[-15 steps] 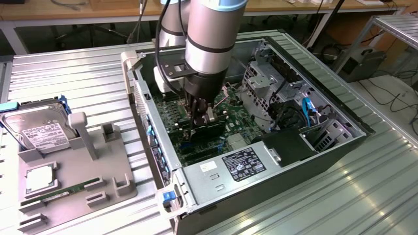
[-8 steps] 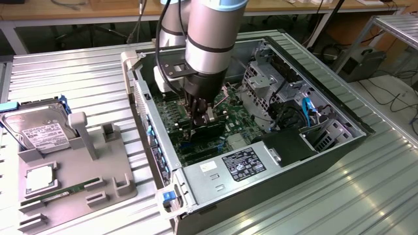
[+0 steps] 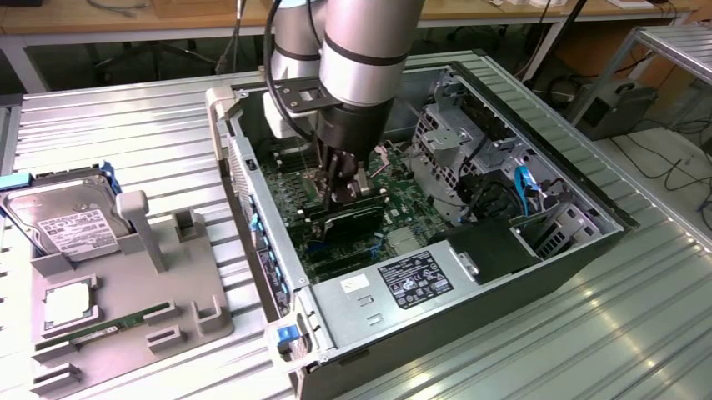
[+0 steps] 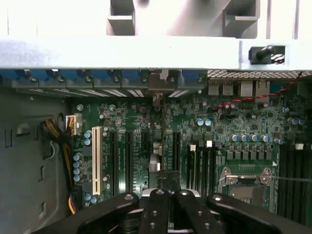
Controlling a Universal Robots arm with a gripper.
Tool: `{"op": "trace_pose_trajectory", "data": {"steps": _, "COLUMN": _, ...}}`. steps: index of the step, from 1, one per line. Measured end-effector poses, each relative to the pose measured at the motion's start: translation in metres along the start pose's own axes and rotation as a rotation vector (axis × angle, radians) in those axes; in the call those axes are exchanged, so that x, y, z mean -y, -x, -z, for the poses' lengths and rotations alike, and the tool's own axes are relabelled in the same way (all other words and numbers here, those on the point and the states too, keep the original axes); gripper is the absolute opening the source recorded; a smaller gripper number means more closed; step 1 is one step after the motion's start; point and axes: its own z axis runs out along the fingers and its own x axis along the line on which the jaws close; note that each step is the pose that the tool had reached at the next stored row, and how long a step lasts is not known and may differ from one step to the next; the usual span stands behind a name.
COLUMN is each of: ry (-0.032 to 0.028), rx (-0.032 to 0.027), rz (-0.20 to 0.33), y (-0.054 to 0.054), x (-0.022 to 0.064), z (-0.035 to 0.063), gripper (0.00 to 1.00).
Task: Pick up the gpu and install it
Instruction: 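Press down on the gpu until it lock into place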
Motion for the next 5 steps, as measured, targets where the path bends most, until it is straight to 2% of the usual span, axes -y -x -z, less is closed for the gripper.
{"op": "trace_pose_trajectory", "data": {"steps": 5, "ry": 0.0001, "rx": -0.0001, "rz": 0.000, "y": 0.0000, "x": 0.0000, "z": 0.0001, "gripper": 0.11}}
